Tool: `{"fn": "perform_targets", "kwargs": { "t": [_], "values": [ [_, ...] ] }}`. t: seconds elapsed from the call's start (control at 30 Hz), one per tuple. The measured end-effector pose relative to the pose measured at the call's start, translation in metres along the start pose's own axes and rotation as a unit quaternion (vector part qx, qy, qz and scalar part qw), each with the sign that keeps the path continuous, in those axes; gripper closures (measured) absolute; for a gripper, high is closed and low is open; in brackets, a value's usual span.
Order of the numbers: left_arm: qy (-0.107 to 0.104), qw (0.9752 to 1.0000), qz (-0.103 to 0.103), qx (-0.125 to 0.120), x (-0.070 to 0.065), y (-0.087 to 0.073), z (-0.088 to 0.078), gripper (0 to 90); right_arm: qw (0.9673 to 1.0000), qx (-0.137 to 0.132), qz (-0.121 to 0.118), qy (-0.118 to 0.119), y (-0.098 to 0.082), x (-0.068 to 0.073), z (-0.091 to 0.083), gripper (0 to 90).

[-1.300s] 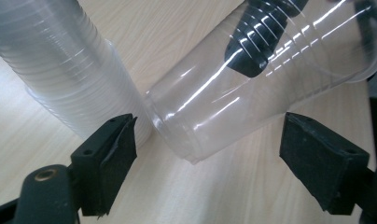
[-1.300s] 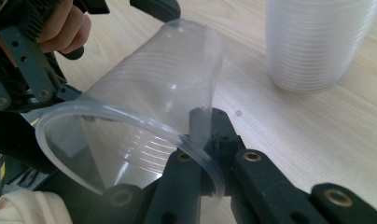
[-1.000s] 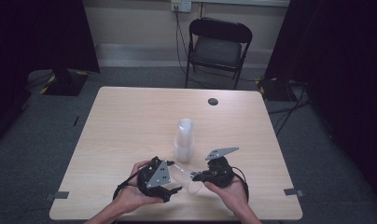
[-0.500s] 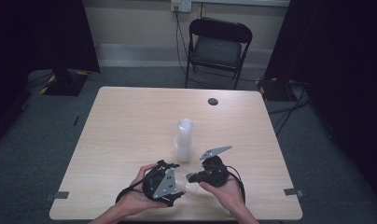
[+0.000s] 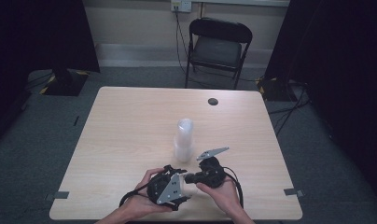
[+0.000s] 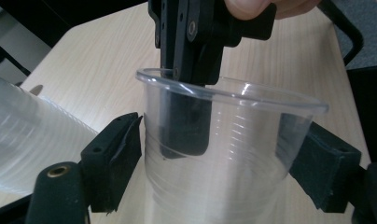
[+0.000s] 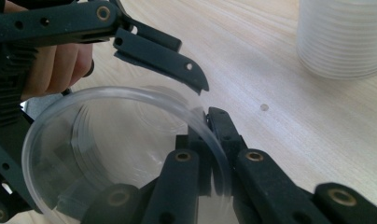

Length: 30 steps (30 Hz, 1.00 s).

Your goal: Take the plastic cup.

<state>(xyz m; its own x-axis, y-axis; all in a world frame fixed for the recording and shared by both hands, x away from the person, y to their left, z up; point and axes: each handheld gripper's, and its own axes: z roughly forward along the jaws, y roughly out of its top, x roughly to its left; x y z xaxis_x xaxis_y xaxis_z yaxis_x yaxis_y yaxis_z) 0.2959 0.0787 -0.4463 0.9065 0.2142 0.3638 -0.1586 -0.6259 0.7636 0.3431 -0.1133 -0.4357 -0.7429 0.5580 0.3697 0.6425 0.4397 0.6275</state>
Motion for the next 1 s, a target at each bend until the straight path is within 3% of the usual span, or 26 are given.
{"fn": "perform_targets", "kwargs": {
  "t": [0.1,0.27,0.6,0.8,1.0],
  "values": [
    [0.0,0.9999,-0.005,-0.009,-0.0007,0.0003,0.0011,23.5,1.0,-0.003,0.008,0.0,0.0,-0.0007,0.0005,89.0],
    [0.0,0.9999,0.007,-0.009,-0.0042,0.0028,0.0065,23.6,0.9999,0.006,0.011,0.003,0.0,0.0003,0.0036,89.0],
    [-0.006,0.9997,-0.016,-0.017,-0.0034,0.0014,0.0058,24.8,0.9997,0.002,0.023,0.004,-0.0017,-0.0014,0.0046,88.4],
    [0.001,0.9998,-0.008,-0.015,-0.0051,0.0021,0.0051,25.6,0.9997,0.006,0.024,0.0,-0.0015,-0.0023,0.0038,88.0],
    [0.006,0.9992,-0.027,-0.028,-0.0002,-0.001,0.0019,28.7,0.9996,-0.008,0.027,-0.007,-0.0021,-0.0039,0.0011,85.4]
  ]
}}
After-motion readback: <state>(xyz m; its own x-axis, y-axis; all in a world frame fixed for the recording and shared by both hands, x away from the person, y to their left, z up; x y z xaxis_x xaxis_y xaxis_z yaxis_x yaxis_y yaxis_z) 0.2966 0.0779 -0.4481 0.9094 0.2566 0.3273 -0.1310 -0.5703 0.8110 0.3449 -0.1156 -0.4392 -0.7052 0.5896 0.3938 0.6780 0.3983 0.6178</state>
